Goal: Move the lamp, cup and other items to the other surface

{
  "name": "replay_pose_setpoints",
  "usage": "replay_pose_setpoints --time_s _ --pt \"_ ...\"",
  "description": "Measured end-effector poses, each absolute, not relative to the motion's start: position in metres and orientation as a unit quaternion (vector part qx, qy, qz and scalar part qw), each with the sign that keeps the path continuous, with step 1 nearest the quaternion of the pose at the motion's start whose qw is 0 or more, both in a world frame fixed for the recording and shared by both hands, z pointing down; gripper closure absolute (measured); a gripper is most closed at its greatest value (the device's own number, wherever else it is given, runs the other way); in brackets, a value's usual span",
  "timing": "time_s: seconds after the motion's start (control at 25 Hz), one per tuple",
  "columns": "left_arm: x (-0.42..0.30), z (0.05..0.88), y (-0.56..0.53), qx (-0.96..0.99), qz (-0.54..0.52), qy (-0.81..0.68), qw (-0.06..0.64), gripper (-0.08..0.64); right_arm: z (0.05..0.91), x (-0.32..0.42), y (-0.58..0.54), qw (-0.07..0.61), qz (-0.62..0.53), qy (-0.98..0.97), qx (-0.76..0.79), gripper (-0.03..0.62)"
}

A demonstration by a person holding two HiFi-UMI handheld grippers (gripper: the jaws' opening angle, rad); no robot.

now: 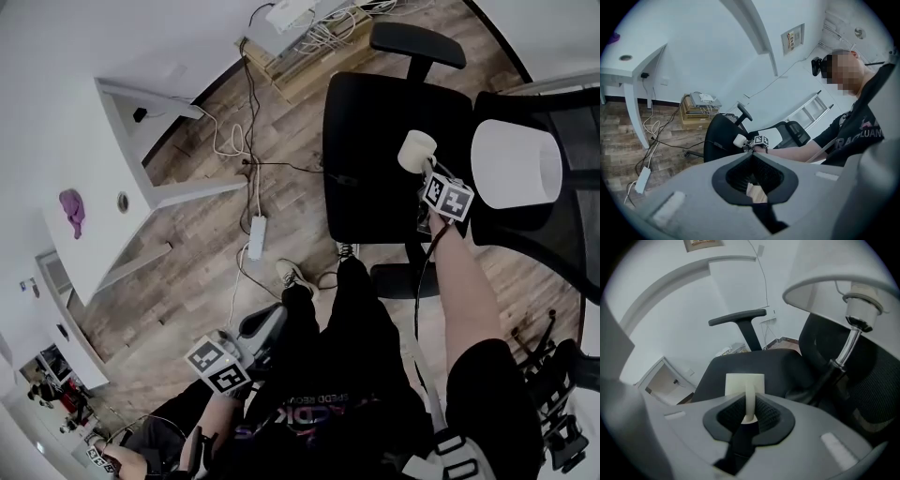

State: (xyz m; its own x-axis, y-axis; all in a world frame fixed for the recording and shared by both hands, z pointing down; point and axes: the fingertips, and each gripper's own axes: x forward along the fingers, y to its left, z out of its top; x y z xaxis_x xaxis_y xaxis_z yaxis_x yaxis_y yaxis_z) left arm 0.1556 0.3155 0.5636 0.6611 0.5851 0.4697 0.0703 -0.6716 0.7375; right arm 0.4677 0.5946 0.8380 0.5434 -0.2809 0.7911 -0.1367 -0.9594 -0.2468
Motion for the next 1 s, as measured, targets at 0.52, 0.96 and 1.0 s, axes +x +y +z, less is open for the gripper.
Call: replay_pose_setpoints --time_s 0.52,0.96,1.0 --pt "0.163 0.555 0.328 0.837 0.349 0.220 0.359 0.560 0.852 0.412 0.603 0.040 -0.545 0.157 -0.823 0.485" --pt "0.144 0.537 0.316 0.861 0.314 0.178 0.358 0.560 0.851 0.380 0.595 0.033 -0.618 0.226 -0.752 0.456" --pt "0.144 0.535 0.315 0.865 0.308 0.171 0.358 0.560 0.843 0.382 0.597 0.028 -0.614 0.232 -0.754 0.459"
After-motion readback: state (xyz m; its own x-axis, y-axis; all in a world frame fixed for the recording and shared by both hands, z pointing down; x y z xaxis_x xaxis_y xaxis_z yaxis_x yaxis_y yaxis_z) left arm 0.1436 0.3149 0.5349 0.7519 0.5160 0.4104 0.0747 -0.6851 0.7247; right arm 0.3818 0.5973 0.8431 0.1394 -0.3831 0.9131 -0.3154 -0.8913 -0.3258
